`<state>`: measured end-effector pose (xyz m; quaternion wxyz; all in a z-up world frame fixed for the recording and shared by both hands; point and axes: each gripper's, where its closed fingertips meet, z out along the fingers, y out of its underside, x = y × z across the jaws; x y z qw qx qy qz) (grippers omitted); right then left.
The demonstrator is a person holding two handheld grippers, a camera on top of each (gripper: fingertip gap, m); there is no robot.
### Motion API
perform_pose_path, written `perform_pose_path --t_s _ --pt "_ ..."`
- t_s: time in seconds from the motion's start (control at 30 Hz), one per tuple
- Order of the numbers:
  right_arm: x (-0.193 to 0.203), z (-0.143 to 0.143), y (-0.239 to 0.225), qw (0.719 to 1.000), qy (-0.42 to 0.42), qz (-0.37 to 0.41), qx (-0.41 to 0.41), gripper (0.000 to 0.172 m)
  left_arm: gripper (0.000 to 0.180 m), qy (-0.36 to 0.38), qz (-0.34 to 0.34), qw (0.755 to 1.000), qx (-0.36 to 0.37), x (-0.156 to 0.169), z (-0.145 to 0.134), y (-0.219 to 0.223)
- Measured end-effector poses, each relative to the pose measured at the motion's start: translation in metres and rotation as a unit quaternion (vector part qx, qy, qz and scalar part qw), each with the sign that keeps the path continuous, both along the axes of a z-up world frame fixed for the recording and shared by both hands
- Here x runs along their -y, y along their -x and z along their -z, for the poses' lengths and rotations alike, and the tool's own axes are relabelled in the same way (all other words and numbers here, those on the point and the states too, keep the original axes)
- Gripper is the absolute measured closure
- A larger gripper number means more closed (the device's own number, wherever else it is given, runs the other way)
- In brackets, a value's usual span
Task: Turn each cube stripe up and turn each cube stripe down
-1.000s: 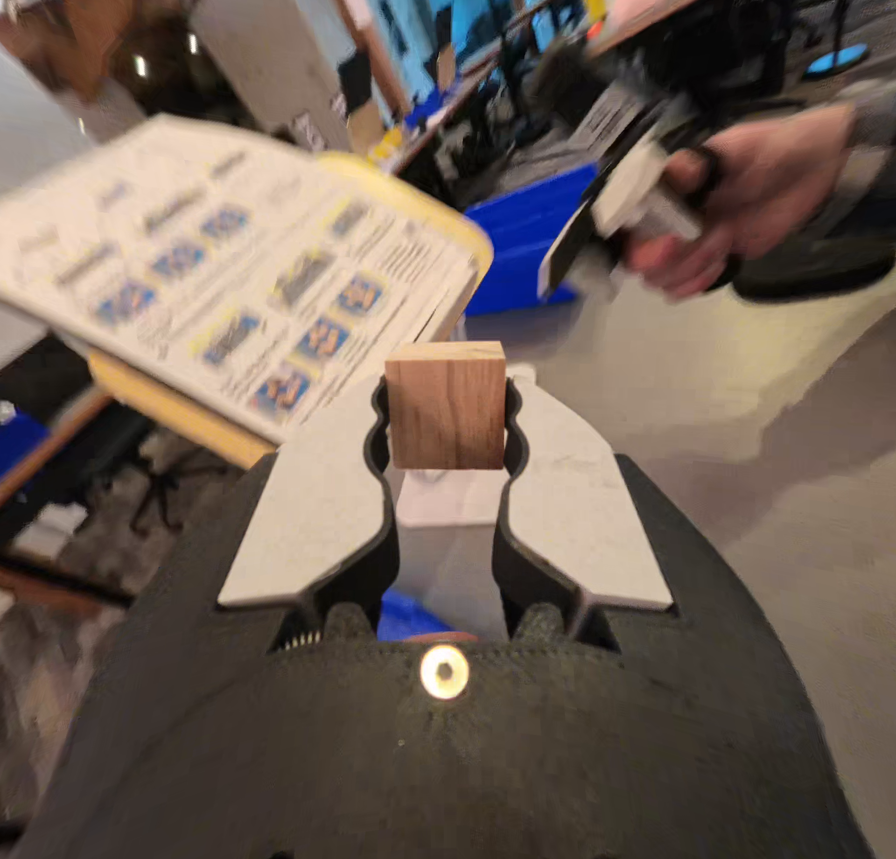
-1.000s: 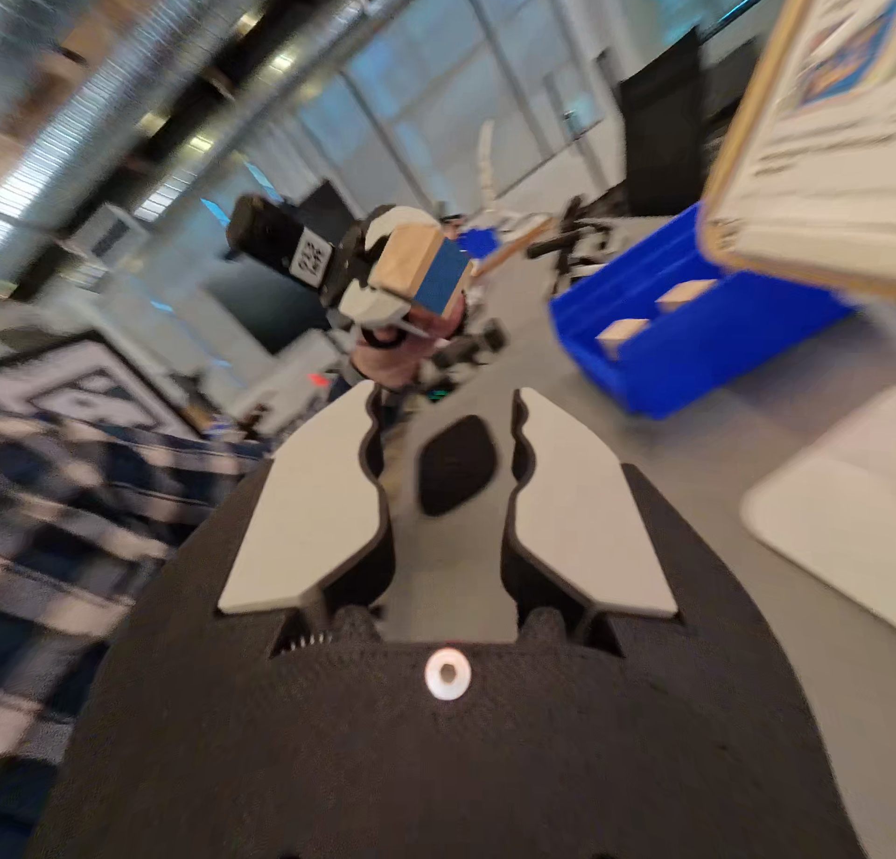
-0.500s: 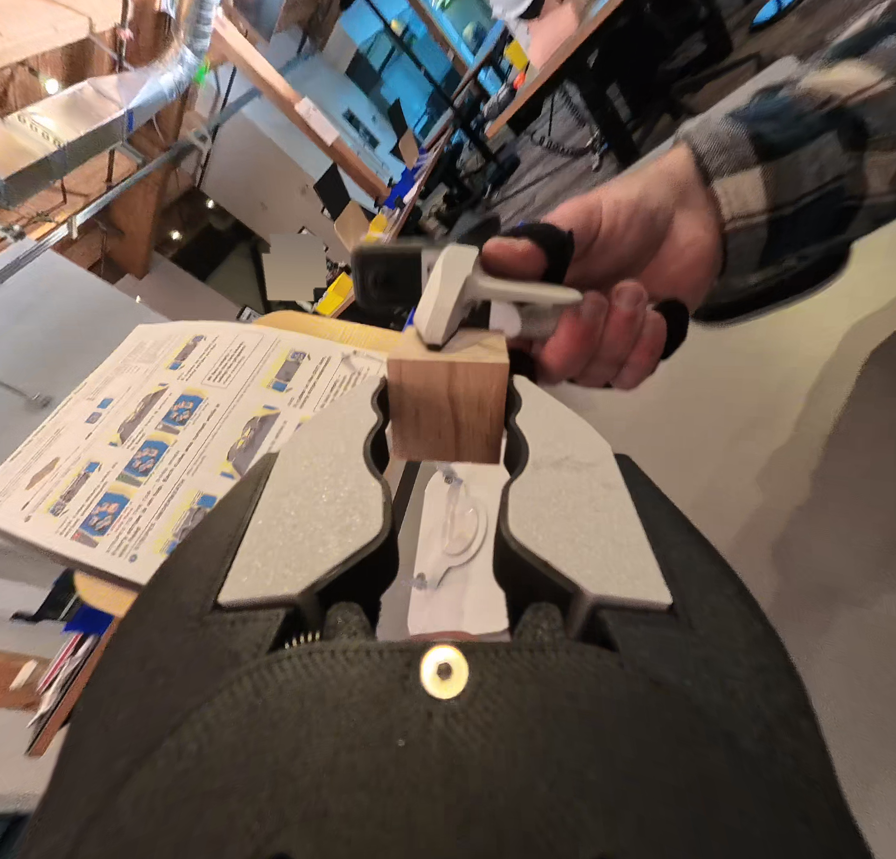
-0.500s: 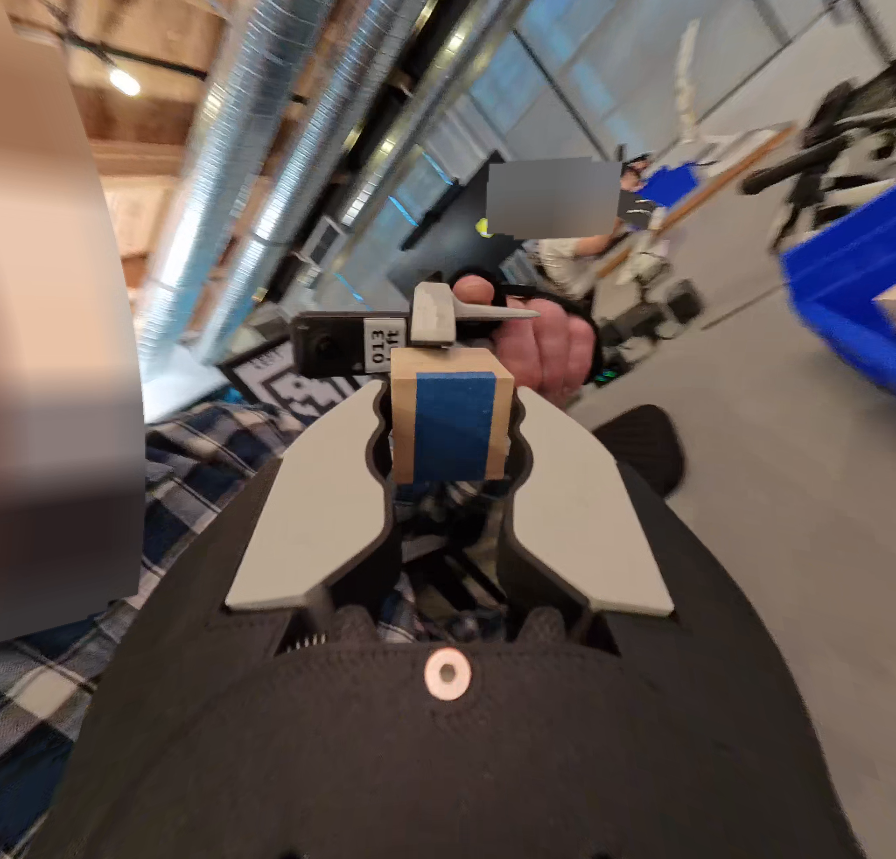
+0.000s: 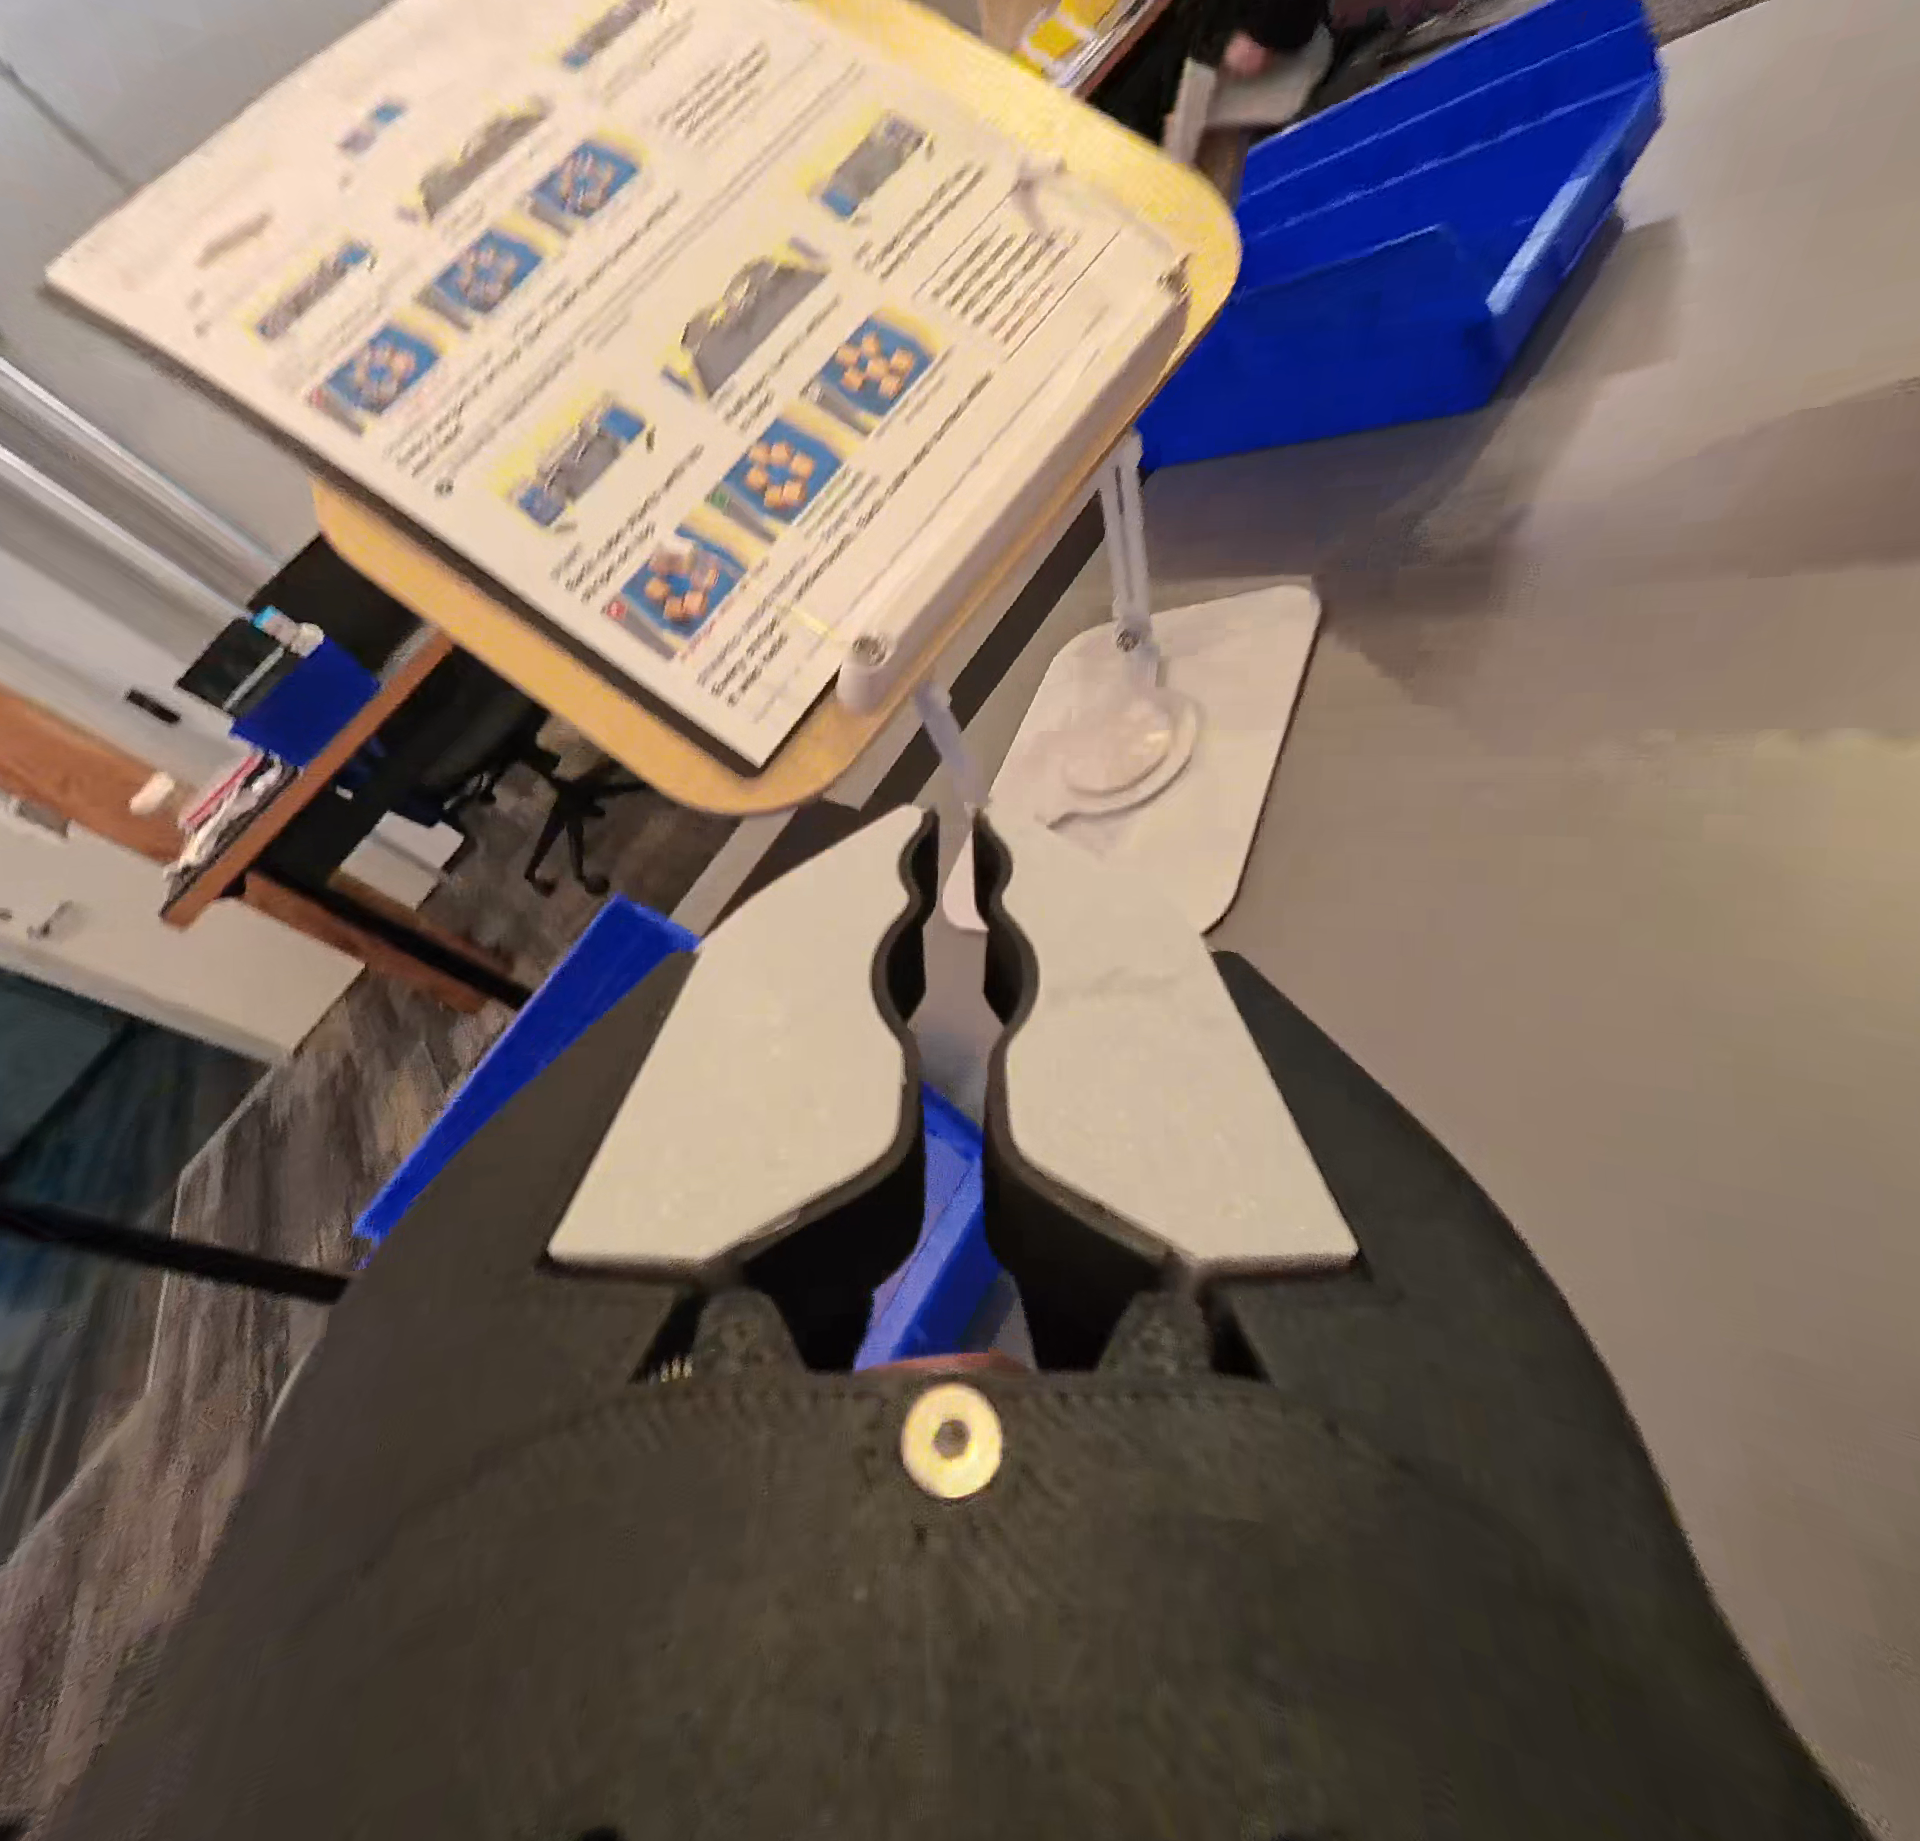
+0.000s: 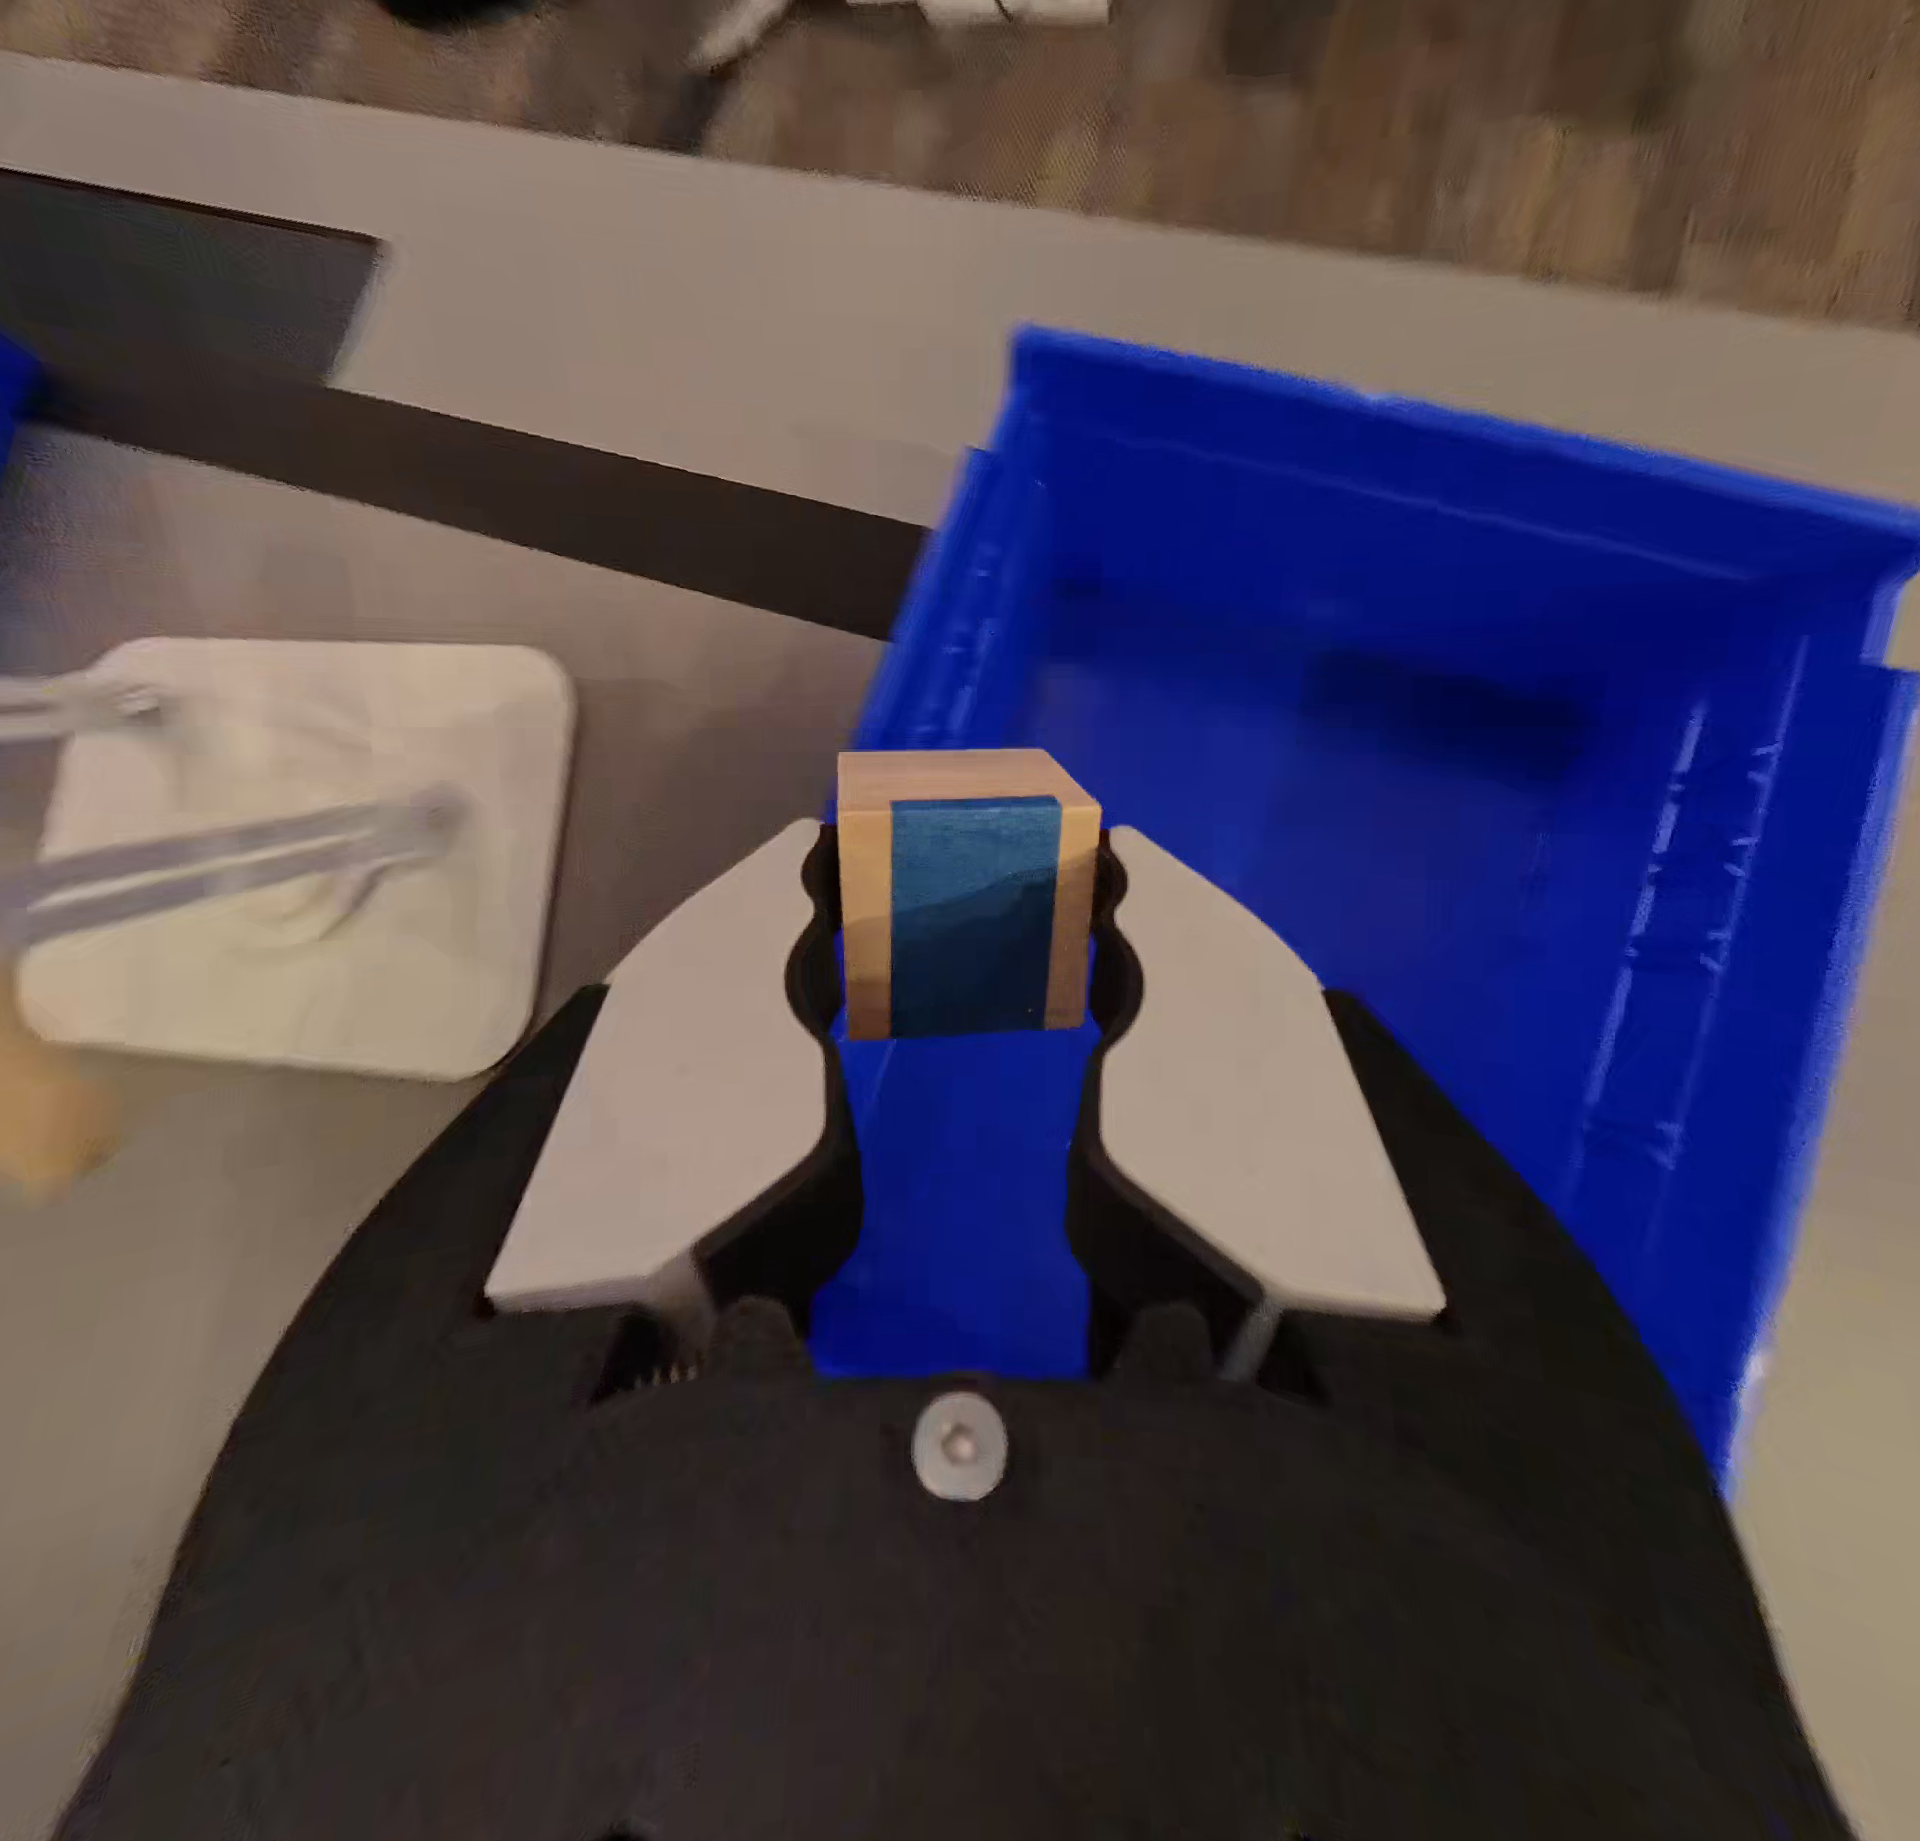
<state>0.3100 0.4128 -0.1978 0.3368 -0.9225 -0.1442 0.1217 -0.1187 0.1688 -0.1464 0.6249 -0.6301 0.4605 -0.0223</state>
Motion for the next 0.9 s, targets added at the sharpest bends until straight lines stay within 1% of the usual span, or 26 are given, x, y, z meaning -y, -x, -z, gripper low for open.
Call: perform_pose_path --t_s 0.1,0.2,0.33,0.4,0.43,0.47,0.5,0.53,0.6,0.67,0.73,0.83,0.87,0.9 --pt "-0.038 0.051 -0.015 0.997 0.059 0.042 0.019 0.125 0.174 0.018 -0.027 0.999 -0.008 -0.007 0.011 0.016" --pt "-0.059 0.088 -0.019 0.992 0.103 0.061 0.048 0.125 0.174 0.027 -0.041 0.999 -0.01 -0.009 0.018 0.029" --pt "-0.077 0.122 -0.028 0.982 0.133 0.084 0.1 0.125 0.174 0.039 -0.057 0.998 -0.009 -0.014 0.023 0.043" --pt "-0.079 0.134 -0.027 0.98 0.149 0.082 0.099 0.126 0.172 0.044 -0.064 0.997 -0.009 -0.016 0.025 0.049" --pt "-0.079 0.135 -0.026 0.98 0.158 0.079 0.094 0.117 0.17 0.044 -0.067 0.997 -0.007 -0.016 0.025 0.05" --pt "-0.079 0.131 -0.026 0.98 0.154 0.081 0.093 0.096 0.168 0.046 -0.074 0.996 -0.008 -0.018 0.025 0.054" --pt "-0.08 0.123 -0.026 0.983 0.141 0.082 0.086 0.094 0.164 0.051 -0.083 0.995 -0.01 -0.019 0.026 0.058" --pt "-0.08 0.111 -0.026 0.986 0.124 0.082 0.074 0.094 0.162 0.054 -0.088 0.995 -0.01 -0.02 0.026 0.062" --pt "-0.075 0.077 -0.024 0.994 0.071 0.076 0.046 0.1 0.155 0.064 -0.107 0.992 -0.007 -0.026 0.026 0.073" --pt "-0.059 0.04 -0.02 0.997 0.021 0.058 0.034 0.105 0.146 0.083 -0.124 0.989 -0.009 -0.033 0.029 0.086" --pt "-0.036 0.006 -0.011 0.999 -0.025 0.029 0.022 0.114 0.14 0.107 -0.14 0.984 -0.028 -0.042 0.034 0.101" --pt "0.006 -0.025 0.007 0.997 -0.07 -0.016 0.027 0.114 0.132 0.162 -0.133 0.974 -0.087 -0.058 0.052 0.124" --pt "0.02 -0.03 0.015 0.996 -0.078 -0.035 0.024 0.115 0.129 0.187 -0.13 0.968 -0.108 -0.063 0.06 0.132" --pt "0.034 -0.034 0.022 0.995 -0.084 -0.05 0.023 0.115 0.13 0.195 -0.117 0.964 -0.136 -0.068 0.067 0.138"
